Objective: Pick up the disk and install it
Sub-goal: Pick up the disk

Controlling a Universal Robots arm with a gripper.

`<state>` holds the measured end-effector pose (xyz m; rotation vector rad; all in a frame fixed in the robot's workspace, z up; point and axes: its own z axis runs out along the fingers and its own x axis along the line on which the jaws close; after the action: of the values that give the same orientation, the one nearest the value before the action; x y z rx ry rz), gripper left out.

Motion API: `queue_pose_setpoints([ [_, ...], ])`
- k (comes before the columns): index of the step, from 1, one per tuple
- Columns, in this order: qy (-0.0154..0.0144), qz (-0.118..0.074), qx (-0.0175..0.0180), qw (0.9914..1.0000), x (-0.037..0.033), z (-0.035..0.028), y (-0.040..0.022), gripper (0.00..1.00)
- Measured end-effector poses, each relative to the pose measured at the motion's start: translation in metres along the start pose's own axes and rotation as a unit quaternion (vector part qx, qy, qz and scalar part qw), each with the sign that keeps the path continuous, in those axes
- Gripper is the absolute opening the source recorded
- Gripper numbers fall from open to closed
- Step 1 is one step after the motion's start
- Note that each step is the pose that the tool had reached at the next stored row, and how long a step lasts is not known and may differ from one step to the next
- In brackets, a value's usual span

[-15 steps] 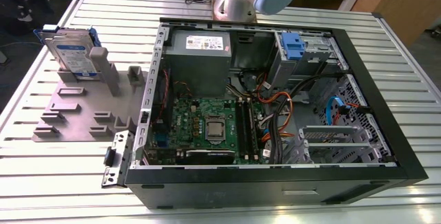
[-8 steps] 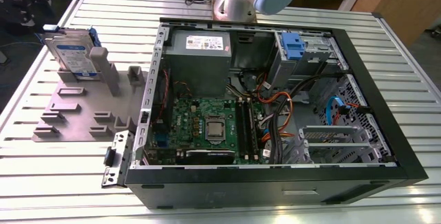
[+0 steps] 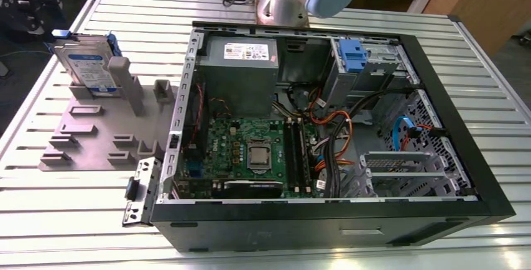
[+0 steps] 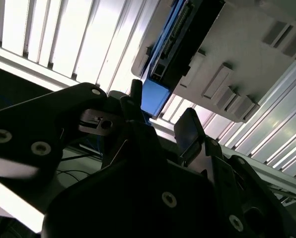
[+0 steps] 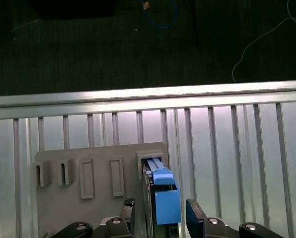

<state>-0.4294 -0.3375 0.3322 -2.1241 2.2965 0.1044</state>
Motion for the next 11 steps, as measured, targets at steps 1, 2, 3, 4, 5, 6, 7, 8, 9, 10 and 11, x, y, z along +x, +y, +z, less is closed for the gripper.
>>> queue_pose_setpoints([
  [1, -0.0003, 0.000, 0.0000, 1.00000, -0.0001, 0.0008, 0.0000, 0.53],
  [2, -0.0004, 0.000, 0.0000, 1.00000, -0.0003, 0.0017, 0.0001, 0.53],
  [3, -0.0005, 0.000, 0.0000, 1.00000, -0.0004, 0.0026, 0.0004, 0.53],
  [4, -0.0005, 0.000, -0.0001, 1.00000, -0.0004, 0.0035, 0.0008, 0.53],
  [5, -0.0005, 0.000, 0.0001, 1.00000, -0.0003, 0.0045, 0.0015, 0.53],
  [6, -0.0005, 0.000, 0.0004, 1.00000, -0.0002, 0.0055, 0.0022, 0.53],
  [7, -0.0006, 0.000, 0.0009, 1.00000, -0.0002, 0.0066, 0.0028, 0.53],
  [8, -0.0006, 0.000, 0.0011, 1.00000, -0.0001, 0.0077, 0.0030, 0.53],
  [9, -0.0006, 0.000, 0.0014, 1.00000, 0.0000, 0.0089, 0.0031, 0.53],
  [10, -0.0006, 0.000, 0.0016, 1.00000, 0.0000, 0.0101, 0.0032, 0.53],
  [11, -0.0006, 0.000, 0.0016, 1.00000, -0.0001, 0.0113, 0.0033, 0.53],
])
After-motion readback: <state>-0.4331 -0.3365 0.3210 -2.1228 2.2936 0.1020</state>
